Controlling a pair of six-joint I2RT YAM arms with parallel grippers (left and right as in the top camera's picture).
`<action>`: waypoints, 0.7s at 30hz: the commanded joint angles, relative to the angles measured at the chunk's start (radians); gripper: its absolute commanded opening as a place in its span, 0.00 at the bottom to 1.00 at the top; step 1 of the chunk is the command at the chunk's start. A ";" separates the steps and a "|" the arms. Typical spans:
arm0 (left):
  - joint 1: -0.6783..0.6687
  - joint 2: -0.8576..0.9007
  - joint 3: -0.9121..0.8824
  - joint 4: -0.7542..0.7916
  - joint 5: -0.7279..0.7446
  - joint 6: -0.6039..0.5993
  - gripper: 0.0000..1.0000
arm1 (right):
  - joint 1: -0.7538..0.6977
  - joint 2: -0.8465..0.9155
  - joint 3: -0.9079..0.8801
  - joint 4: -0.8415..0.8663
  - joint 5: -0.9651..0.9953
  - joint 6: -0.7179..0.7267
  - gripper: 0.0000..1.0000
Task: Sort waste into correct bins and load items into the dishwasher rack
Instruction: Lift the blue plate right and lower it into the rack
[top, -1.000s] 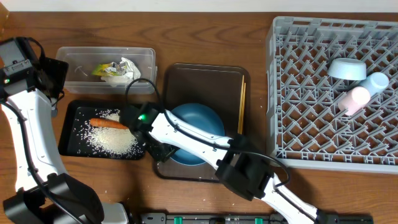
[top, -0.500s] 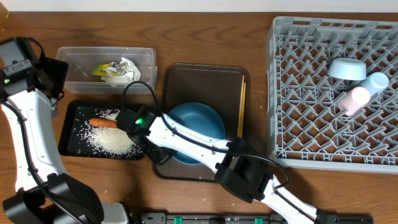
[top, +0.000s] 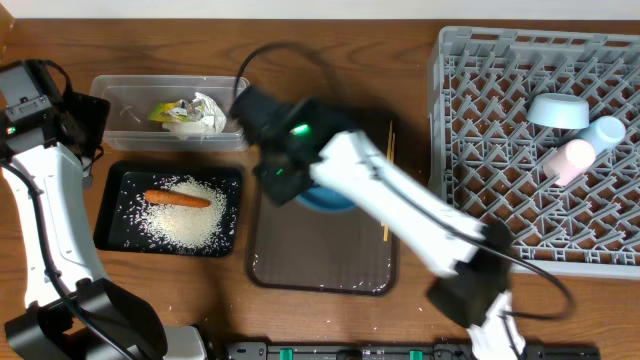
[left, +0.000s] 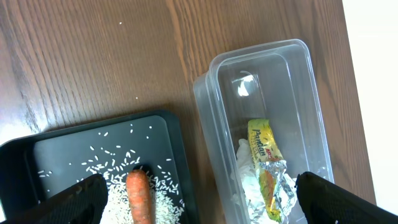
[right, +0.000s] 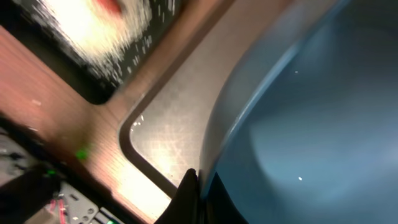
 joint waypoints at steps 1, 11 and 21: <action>0.004 -0.002 0.011 0.000 -0.008 0.009 0.99 | -0.087 -0.110 0.024 -0.002 -0.034 -0.068 0.01; 0.004 -0.002 0.011 0.000 -0.008 0.009 0.98 | -0.568 -0.264 0.024 -0.082 -0.559 -0.302 0.01; 0.004 -0.002 0.011 0.000 -0.008 0.010 0.98 | -0.955 -0.262 -0.110 -0.298 -1.006 -0.745 0.01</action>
